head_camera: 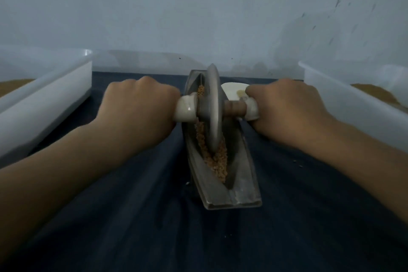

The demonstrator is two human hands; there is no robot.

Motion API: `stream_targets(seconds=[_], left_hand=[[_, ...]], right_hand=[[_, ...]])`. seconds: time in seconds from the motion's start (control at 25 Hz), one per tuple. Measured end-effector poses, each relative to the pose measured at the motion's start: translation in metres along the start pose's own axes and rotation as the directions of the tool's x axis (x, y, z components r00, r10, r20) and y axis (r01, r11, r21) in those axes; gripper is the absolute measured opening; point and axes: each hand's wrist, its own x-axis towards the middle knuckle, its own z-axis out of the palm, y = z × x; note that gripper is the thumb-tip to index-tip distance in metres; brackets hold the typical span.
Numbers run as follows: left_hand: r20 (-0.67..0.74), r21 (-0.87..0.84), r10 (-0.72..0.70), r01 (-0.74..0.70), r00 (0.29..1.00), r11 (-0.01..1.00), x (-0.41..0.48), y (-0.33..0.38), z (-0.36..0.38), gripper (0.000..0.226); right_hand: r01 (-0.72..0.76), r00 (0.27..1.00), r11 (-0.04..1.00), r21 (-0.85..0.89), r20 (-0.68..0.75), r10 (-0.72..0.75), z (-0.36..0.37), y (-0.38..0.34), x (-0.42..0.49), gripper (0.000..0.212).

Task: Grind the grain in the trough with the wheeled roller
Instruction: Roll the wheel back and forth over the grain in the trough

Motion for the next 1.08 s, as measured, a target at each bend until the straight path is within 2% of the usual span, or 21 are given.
stream_targets(seconds=[0.12,0.24,0.32,0.48,0.64,0.76,0.92,1.08], left_hand=[[-0.027,-0.040,-0.072,0.071,0.997,0.997,0.042,0.004,0.027,0.007],[-0.010,-0.044,-0.107,0.106,0.994,0.993,0.068,0.001,0.035,0.007],[-0.011,-0.061,-0.102,0.102,0.995,0.993,0.060,0.002,0.030,0.003],[-0.098,-0.026,-0.040,0.037,0.994,0.999,-0.002,0.010,0.003,0.025],[-0.072,-0.027,0.045,-0.047,0.996,0.999,-0.033,0.003,-0.032,0.039],[0.020,-0.033,0.027,-0.026,0.999,0.999,-0.025,0.005,-0.025,0.030],[0.054,-0.027,-0.052,0.053,0.997,0.998,0.020,0.007,0.010,0.008],[0.057,-0.007,-0.104,0.104,0.993,0.995,0.063,0.003,0.031,0.007]], right_hand=[[-0.068,0.998,0.996,0.061,0.010,0.067,0.033,0.004,0.045,0.030],[-0.118,0.993,0.990,0.072,0.005,0.118,0.050,0.007,0.068,0.033],[-0.101,0.995,0.990,0.099,-0.002,0.102,0.045,0.006,0.059,0.032],[-0.028,1.000,0.994,0.108,-0.009,0.029,0.003,-0.001,0.005,0.016],[0.048,0.999,0.996,0.070,-0.026,-0.046,-0.032,0.000,-0.031,0.025],[0.027,0.999,0.995,0.098,0.021,-0.029,-0.030,0.001,-0.028,0.026],[-0.048,0.999,0.998,0.051,0.001,0.048,0.013,-0.001,0.016,0.027],[-0.114,0.992,0.990,0.089,-0.051,0.118,0.051,0.006,0.058,0.030]])
